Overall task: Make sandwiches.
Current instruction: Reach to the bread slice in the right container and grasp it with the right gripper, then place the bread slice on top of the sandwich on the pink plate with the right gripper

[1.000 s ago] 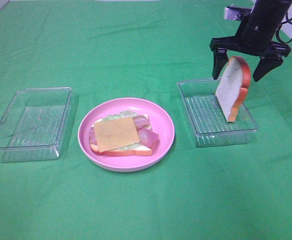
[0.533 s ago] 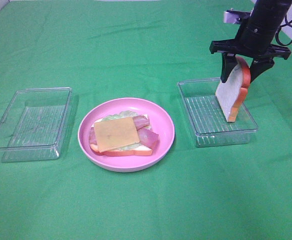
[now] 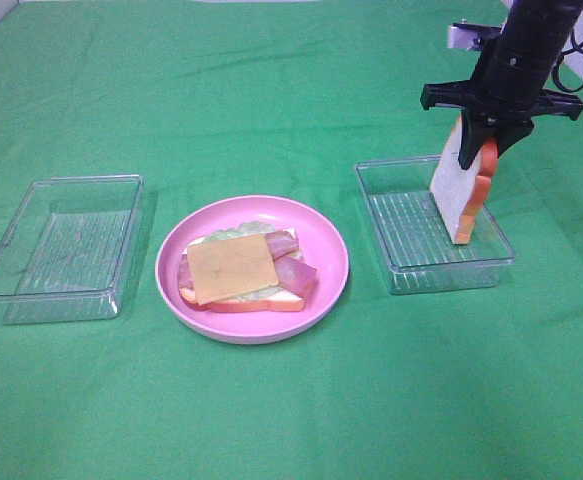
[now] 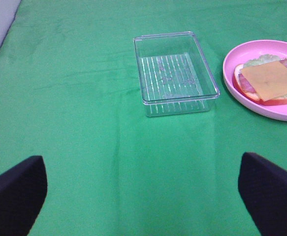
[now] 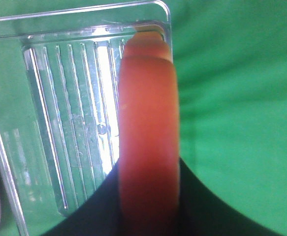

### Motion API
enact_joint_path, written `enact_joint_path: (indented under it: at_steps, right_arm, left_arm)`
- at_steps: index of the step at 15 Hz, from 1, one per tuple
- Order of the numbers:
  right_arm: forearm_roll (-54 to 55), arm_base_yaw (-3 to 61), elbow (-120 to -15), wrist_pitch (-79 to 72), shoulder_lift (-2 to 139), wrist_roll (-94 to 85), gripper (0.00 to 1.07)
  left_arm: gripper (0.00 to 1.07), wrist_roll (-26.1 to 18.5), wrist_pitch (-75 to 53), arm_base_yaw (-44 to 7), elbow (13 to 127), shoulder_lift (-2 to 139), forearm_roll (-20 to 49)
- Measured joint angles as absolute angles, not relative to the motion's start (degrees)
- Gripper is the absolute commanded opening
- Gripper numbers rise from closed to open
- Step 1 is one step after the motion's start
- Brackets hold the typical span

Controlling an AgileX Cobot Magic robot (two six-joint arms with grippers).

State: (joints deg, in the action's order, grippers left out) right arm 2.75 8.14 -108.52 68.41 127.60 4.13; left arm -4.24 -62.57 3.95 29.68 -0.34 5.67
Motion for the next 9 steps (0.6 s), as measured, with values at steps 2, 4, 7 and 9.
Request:
enact_joint_path:
  at_steps: [2, 4, 7, 9]
  right_arm:
    - [2.8, 8.1, -108.6, 68.4, 127.6, 4.1, 0.00]
    - [2.8, 8.1, -108.6, 68.5, 127.6, 4.1, 0.00]
    - [2.8, 8.1, -108.7, 68.7, 126.9, 4.1, 0.00]
    - [2.9, 8.1, -109.9, 69.6, 126.2, 4.2, 0.00]
  left_arm:
    - [1.00, -4.2, -62.6, 4.0, 29.7, -0.3, 5.7]
    - [1.00, -4.2, -62.6, 4.0, 29.7, -0.3, 5.7]
    - [1.00, -4.2, -62.6, 4.0, 29.7, -0.3, 5.7]
    - [1.00, -4.2, -62.6, 4.0, 29.7, -0.3, 5.7]
